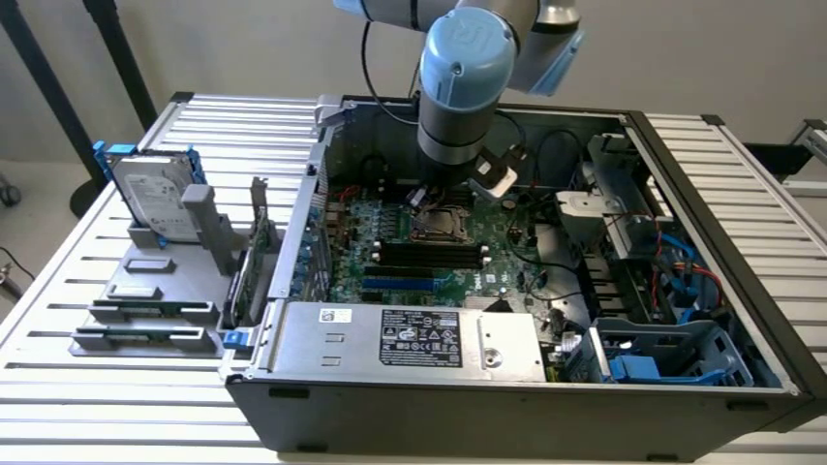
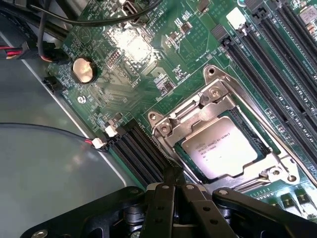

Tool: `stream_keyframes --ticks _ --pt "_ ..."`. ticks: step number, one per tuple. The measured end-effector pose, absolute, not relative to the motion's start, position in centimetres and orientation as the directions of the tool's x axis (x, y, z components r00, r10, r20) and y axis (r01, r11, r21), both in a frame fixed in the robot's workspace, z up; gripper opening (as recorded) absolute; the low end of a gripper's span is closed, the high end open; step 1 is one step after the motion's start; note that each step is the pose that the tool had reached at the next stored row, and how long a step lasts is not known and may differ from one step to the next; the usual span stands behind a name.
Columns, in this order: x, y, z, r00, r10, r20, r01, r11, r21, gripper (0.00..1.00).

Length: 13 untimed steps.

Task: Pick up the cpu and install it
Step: 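Install the first cpu locking lever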

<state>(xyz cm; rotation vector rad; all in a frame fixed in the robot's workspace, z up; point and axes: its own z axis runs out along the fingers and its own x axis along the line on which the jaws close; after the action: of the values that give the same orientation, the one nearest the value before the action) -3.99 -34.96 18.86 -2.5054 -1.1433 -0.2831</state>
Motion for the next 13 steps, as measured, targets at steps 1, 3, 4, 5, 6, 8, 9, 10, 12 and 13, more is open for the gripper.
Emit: stream_keyframes --ticks 1,3,4,5,6,8,9,10,12,13 --pt "-3.90 -34.96 18.86 0.650 0.685 0.329 0.759 -0.601 -0.248 0.11" --pt "-3.74 -34.97 18.85 0.649 0.686 0.329 0.761 -0.600 -0.249 0.11" --pt "-3.65 -34.96 18.85 0.648 0.687 0.329 0.761 -0.599 -0.249 0.11" --pt "-3.58 -34.96 18.84 0.647 0.688 0.329 0.762 -0.598 -0.249 0.11" --pt "-3.51 -34.96 18.84 0.647 0.688 0.328 0.762 -0.597 -0.249 0.11" --pt "-3.38 -34.96 18.84 0.646 0.690 0.327 0.763 -0.596 -0.250 0.11" --pt "-3.34 -34.96 18.84 0.646 0.690 0.326 0.763 -0.595 -0.250 0.11" --pt "-3.32 -34.96 18.84 0.645 0.691 0.325 0.764 -0.595 -0.250 0.11" --pt "-3.31 -34.96 18.84 0.643 0.693 0.325 0.765 -0.593 -0.250 0.11" --pt "-3.31 -34.96 18.84 0.642 0.694 0.324 0.766 -0.592 -0.250 0.11"
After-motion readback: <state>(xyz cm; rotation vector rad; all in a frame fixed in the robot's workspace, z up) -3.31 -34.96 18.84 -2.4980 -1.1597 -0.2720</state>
